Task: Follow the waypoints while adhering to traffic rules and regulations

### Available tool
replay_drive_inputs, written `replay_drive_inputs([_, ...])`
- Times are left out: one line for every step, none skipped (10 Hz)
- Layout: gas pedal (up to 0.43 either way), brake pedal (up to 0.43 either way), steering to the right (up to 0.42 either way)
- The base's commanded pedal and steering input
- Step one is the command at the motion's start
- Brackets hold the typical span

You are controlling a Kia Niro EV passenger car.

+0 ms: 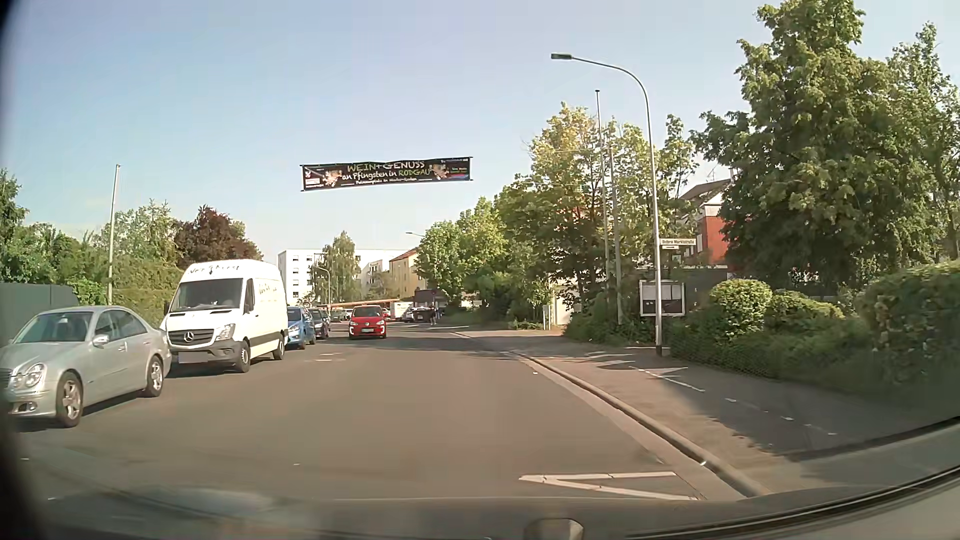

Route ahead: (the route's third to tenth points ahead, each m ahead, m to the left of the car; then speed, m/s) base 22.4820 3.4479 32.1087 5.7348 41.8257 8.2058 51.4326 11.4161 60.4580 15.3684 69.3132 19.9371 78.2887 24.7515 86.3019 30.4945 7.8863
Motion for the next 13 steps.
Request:
replay_drive_inputs([0.039, 0.012, -0.033])
replay_drive_inputs([0.039, 0.012, -0.035])
replay_drive_inputs([0.039, 0.012, -0.036])
replay_drive_inputs([0.047, 0.012, -0.036])
replay_drive_inputs([0.047, 0.012, -0.036])
replay_drive_inputs([0.047, 0.012, -0.036])
replay_drive_inputs([0.047, 0.012, -0.036])
replay_drive_inputs([0.047, 0.012, -0.036])
replay_drive_inputs([0.047, 0.012, -0.036])
replay_drive_inputs([0.047, 0.012, -0.036])
replay_drive_inputs([0.047, 0.012, -0.036])
replay_drive_inputs([0.047, 0.012, -0.036])
replay_drive_inputs([0.047, 0.012, -0.036])
